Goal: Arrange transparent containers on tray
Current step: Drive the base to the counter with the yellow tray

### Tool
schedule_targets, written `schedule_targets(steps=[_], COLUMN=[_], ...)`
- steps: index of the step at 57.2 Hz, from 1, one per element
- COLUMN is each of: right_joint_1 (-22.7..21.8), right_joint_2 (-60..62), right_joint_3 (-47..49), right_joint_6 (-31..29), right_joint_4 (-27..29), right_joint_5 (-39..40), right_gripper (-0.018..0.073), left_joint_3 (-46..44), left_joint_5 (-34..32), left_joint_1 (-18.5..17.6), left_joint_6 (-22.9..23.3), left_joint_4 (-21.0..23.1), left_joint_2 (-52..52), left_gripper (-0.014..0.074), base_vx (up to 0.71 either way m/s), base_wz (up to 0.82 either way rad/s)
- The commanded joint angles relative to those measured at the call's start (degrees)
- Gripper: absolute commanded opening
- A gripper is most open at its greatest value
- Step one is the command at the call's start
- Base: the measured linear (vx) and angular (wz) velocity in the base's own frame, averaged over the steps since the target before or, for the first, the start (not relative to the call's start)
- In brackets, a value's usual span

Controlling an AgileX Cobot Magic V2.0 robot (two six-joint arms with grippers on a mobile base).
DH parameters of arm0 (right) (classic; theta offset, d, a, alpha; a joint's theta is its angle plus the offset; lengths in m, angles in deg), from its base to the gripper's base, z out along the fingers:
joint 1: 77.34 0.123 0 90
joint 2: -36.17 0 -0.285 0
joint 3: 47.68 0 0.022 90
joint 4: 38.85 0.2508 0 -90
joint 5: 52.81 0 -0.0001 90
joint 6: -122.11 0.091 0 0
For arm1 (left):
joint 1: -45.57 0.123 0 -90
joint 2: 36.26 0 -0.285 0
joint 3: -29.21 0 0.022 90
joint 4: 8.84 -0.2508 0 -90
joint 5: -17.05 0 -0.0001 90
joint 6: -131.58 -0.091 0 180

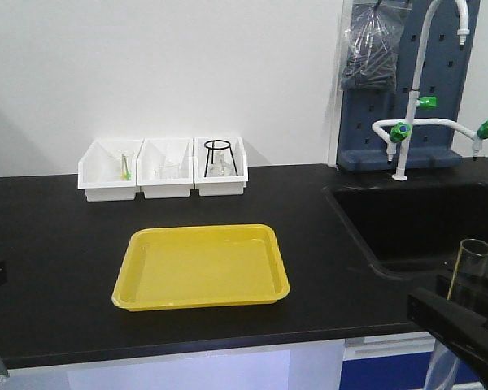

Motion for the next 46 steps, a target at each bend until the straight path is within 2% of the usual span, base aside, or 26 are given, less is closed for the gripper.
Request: schedule_targets(steps=[1, 46], right_joint_1=[-0.3, -0.3], right_joint_2=[0.2, 0.2], right_joint_3=[1.8, 1.8], right_joint_6=[-0.5, -0.5], right_joint_4=[-0.2, -0.2], right_joint_5=[5.0, 5.0], right_gripper=[0.0093, 0.0093], left_joint_3=[-1.5, -1.5], left_joint_5=[-4.8, -4.8], left_joint_1=[-0.3, -0.3], left_joint_6=[0.4, 0.4], left_joint_4=[0.3, 0.3], left_joint_2=[-0.3, -0.3], left_gripper=[0.0113, 0.0113], base_vx=[0.22, 0.27], base_wz=[0.10, 0.07])
